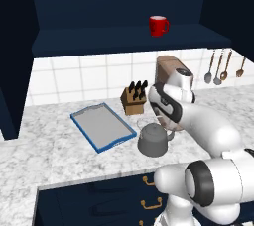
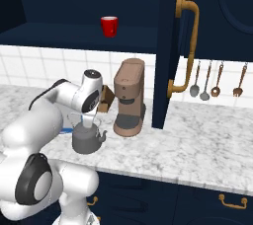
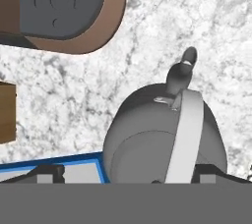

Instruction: Pick the kettle from the counter and place it on the tray. Then pick the mug from the cabinet and place it on the tray. Then close the cabinet doors.

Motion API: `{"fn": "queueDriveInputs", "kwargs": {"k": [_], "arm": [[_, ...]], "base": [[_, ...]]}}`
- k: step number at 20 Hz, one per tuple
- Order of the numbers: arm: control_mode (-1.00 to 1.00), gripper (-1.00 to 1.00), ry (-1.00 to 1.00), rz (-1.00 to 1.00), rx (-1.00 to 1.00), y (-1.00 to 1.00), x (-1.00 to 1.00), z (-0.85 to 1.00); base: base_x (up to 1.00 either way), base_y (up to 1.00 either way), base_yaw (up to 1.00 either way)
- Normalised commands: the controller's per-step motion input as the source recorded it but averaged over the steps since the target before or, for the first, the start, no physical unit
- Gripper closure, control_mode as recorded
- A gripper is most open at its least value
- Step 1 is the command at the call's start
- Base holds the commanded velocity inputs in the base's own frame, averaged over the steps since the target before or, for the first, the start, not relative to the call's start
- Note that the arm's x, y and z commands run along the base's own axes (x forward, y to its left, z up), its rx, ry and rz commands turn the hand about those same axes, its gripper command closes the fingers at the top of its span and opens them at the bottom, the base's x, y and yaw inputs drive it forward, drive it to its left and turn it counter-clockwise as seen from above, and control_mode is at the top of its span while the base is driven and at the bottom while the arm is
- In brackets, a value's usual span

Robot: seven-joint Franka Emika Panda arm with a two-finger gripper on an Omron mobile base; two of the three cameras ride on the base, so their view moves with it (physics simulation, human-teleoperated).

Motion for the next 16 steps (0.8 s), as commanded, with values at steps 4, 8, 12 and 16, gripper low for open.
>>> {"fn": "queueDriveInputs", "kwargs": {"k": [4,8,12,16], "arm": [[-1.00,-1.00,0.05,0.00,0.00,0.17,0.00,-0.33],[-1.00,-1.00,0.01,0.00,0.00,0.16,0.00,-0.29],[-1.00,1.00,0.04,-0.01,-0.03,0.01,-0.04,-0.24],[-1.00,1.00,-0.06,0.00,-0.03,0.00,-0.16,-0.12]], "base": [[0.00,0.00,0.00],[0.00,0.00,0.00],[0.00,0.00,0.00],[0.00,0.00,0.00]]}}
